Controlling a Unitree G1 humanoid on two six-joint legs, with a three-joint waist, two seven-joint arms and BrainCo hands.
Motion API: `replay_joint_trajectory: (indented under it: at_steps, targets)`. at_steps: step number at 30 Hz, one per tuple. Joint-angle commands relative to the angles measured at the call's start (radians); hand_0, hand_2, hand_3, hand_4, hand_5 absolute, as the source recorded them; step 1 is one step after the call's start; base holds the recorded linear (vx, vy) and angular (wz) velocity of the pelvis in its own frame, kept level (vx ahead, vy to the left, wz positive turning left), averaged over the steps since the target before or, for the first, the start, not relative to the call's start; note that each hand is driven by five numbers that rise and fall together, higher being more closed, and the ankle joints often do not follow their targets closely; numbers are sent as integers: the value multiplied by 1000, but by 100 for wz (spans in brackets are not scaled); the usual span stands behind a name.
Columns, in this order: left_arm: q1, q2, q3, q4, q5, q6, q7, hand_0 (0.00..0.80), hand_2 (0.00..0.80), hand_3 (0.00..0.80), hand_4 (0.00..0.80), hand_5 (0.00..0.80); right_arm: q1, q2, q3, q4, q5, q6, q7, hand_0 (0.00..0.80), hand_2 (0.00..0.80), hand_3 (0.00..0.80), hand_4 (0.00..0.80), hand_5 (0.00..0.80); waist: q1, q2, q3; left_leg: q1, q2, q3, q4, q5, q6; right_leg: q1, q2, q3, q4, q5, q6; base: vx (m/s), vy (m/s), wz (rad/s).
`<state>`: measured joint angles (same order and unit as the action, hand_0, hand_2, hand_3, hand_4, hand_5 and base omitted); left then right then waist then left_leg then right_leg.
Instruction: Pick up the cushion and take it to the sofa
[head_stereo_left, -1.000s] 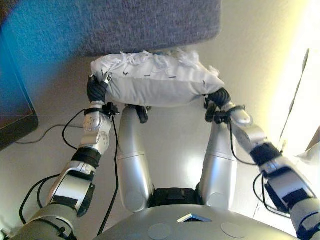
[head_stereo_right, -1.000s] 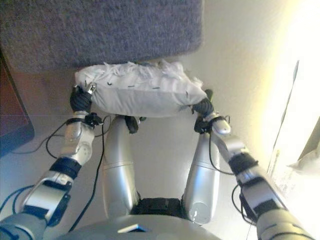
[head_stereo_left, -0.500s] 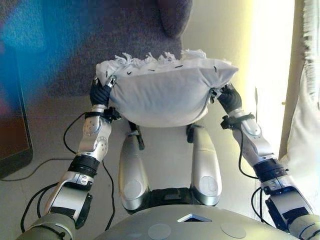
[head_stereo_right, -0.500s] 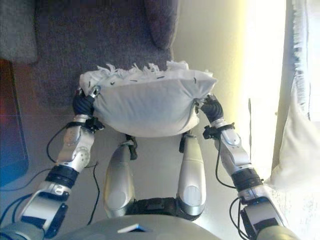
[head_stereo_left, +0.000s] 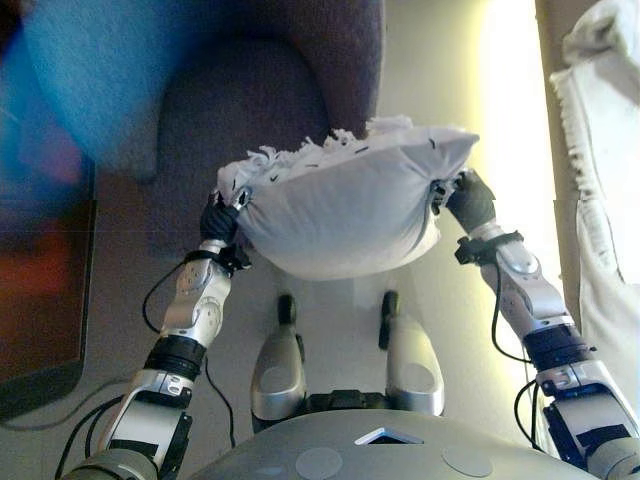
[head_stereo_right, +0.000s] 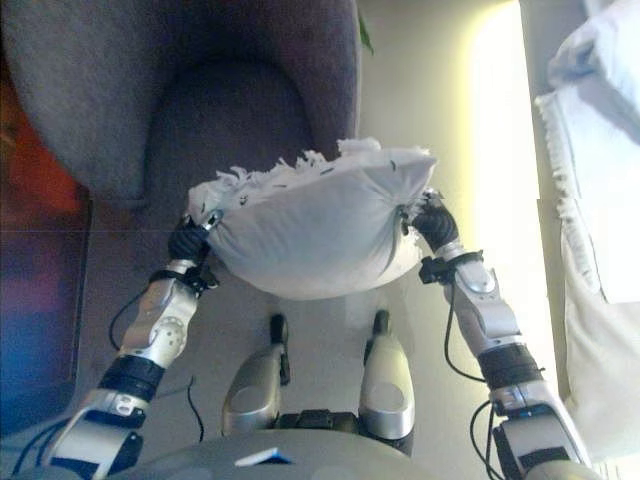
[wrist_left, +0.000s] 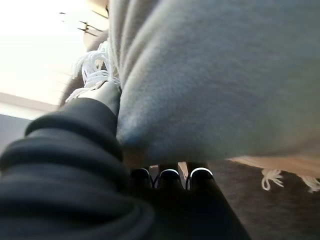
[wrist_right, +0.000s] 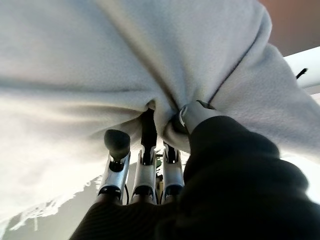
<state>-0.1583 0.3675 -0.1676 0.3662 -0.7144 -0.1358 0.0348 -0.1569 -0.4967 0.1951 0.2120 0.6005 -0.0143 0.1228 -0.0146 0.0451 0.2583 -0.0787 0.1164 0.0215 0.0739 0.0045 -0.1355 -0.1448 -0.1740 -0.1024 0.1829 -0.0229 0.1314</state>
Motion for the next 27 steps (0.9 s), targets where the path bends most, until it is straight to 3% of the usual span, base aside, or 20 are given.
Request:
replay_joint_trajectory:
  at_steps: [1,8,19,23,25,27]
  targets:
    - [-30,15,7,-112,40,-34,-55,800,800,800,800,800,-33,55,28,-40,-5,-43,37,800,800,800,800,800,4,-40,-166,-1,-79,60,-10,15,81,93,32,-61,-59,7,-16,137,75,-5]
    - [-66,23,33,-120,11,27,-37,800,800,800,800,800,-81,92,44,-7,17,2,12,800,800,800,800,800,5,-51,-217,87,-92,100,-40,-14,102,150,16,-52,-81,23,7,113,59,0]
    - [-98,9,32,-106,57,65,-28,800,800,800,800,800,-126,136,53,49,44,43,14,800,800,800,800,800,12,-62,-237,117,-133,106,-24,-55,137,147,-24,-18,-22,74,21,65,88,-10]
    - [-131,7,8,-94,44,76,-18,800,800,800,800,800,-142,151,56,72,43,27,-11,800,800,800,800,800,16,-58,-226,104,-152,97,7,-75,163,102,-48,-15,119,112,10,20,124,-1]
    - [-142,4,-4,-90,44,79,-16,800,800,800,800,800,-141,159,59,72,34,16,-30,800,800,800,800,800,16,-45,-216,99,-156,81,19,-78,175,58,-59,11,255,145,-2,17,158,4]
    - [-157,3,-19,-68,44,72,-27,800,800,800,800,800,-132,154,63,66,38,6,-47,800,800,800,800,800,4,-26,-202,103,-154,58,29,-82,181,0,-44,63,396,182,-14,35,140,12]
